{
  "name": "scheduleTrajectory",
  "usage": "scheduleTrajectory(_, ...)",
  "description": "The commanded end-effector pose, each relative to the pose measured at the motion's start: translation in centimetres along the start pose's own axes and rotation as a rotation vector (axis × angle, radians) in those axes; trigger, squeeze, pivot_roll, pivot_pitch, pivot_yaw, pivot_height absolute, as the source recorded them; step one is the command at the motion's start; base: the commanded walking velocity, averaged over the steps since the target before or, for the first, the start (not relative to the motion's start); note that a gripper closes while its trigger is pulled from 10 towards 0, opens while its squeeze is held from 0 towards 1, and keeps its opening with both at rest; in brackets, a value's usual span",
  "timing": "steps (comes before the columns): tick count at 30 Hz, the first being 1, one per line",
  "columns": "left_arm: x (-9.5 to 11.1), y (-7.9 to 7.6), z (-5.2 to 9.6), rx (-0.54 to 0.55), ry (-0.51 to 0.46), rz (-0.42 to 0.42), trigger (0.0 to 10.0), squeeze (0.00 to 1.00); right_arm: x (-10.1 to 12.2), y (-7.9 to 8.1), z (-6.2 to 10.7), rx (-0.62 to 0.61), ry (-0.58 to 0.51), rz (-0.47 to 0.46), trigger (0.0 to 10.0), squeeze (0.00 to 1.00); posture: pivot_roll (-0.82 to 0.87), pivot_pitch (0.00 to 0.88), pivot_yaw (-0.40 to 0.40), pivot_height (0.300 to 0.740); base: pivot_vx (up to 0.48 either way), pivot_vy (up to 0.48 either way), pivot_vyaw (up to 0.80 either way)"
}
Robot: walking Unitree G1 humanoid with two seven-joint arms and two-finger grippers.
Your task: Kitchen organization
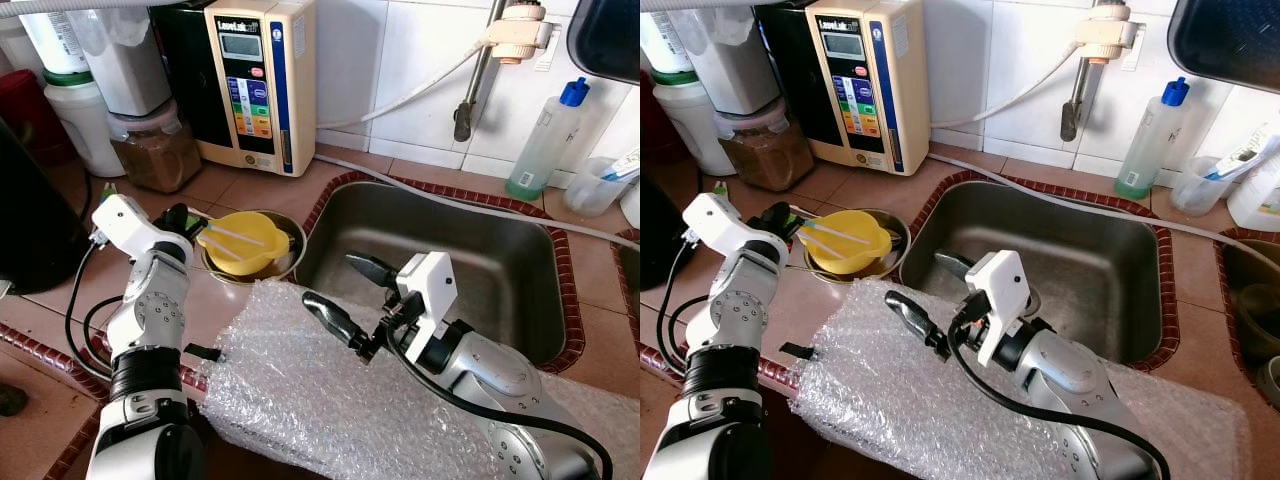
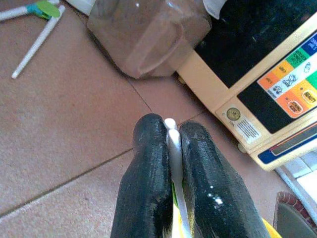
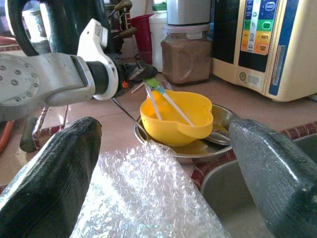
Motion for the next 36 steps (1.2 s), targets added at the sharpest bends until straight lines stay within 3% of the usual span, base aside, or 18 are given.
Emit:
scheduleTrajectory(1, 0.4, 0.2, 0.0, 0.013, -0.011, -0.026, 0.0, 0.00, -0.1, -0.1, 0.0, 0.004, 0.005, -0.003, 10.0, 0.00, -0.08, 0.000, 0.076, 0.740, 0.000, 0.000, 0.00)
scheduleTrajectory(4, 1.0, -0.2, 0.0, -0.005, -0.059, -0.035, 0.0, 0.00, -0.2, -0.2, 0.0, 0.002, 0.006, -0.002, 10.0, 0.00, -0.08, 0.000, 0.077, 0.740, 0.000, 0.000, 0.00)
scheduleTrajectory(6, 2.0, -1.6, 0.4, -0.097, -0.128, -0.020, 0.0, 0.00, -0.3, -0.2, 0.0, -0.001, 0.007, -0.001, 10.0, 0.00, -0.08, 0.000, 0.077, 0.740, 0.000, 0.000, 0.00)
scheduleTrajectory(15, 2.7, -4.0, 1.2, -0.250, -0.178, 0.010, 0.0, 0.00, -0.5, 0.0, 0.0, 0.002, 0.012, -0.004, 10.0, 0.00, -0.08, 0.000, 0.074, 0.740, 0.000, 0.000, 0.00)
scheduleTrajectory(21, 3.0, -4.2, 1.4, -0.248, -0.201, -0.001, 0.0, 0.00, -0.6, 0.0, 0.1, 0.003, 0.020, 0.001, 10.0, 0.00, -0.09, 0.000, 0.075, 0.740, 0.000, 0.000, 0.00)
scheduleTrajectory(22, 3.1, -3.7, 1.3, -0.205, -0.214, -0.003, 4.8, 0.00, -0.6, 0.0, 0.2, 0.001, 0.023, 0.003, 10.0, 0.00, -0.09, 0.000, 0.076, 0.740, 0.000, 0.000, 0.00)
scheduleTrajectory(23, 3.2, -3.5, 1.3, -0.196, -0.216, 0.001, 4.8, 0.00, -0.6, 0.0, 0.2, 0.000, 0.023, 0.004, 10.0, 0.00, -0.09, 0.000, 0.076, 0.740, 0.000, 0.000, 0.00)
scheduleTrajectory(24, 3.3, -3.0, 1.2, -0.168, -0.228, -0.007, 10.0, 1.00, -0.7, 0.0, 0.3, -0.002, 0.025, 0.004, 10.0, 0.00, -0.09, 0.000, 0.075, 0.740, 0.000, 0.000, 0.00)
scheduleTrajectory(30, 3.7, -1.4, 0.9, -0.079, -0.249, -0.024, 10.0, 1.00, -0.8, 0.3, 0.3, 0.000, 0.029, 0.002, 10.0, 0.00, -0.10, 0.000, 0.071, 0.740, 0.000, 0.000, 0.00)
scheduleTrajectory(36, 2.8, -0.9, 0.6, -0.038, -0.200, 0.046, 10.0, 1.00, -0.8, 0.3, 0.3, 0.003, 0.031, 0.005, 10.0, 0.00, -0.10, 0.000, 0.069, 0.740, 0.000, 0.000, 0.00)
Point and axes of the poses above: a point about 5 cm out from each wrist's last joint towards the gripper, its own z axis pointing back from the gripper into the wrist, its own x axis along the axis of the wrist's last joint, y = z × x, the point moved 1 cm from there along -z, pointing out of the wrist towards the gripper, and after that the axes turned 7 degrees about z, right-handed, at the moved point
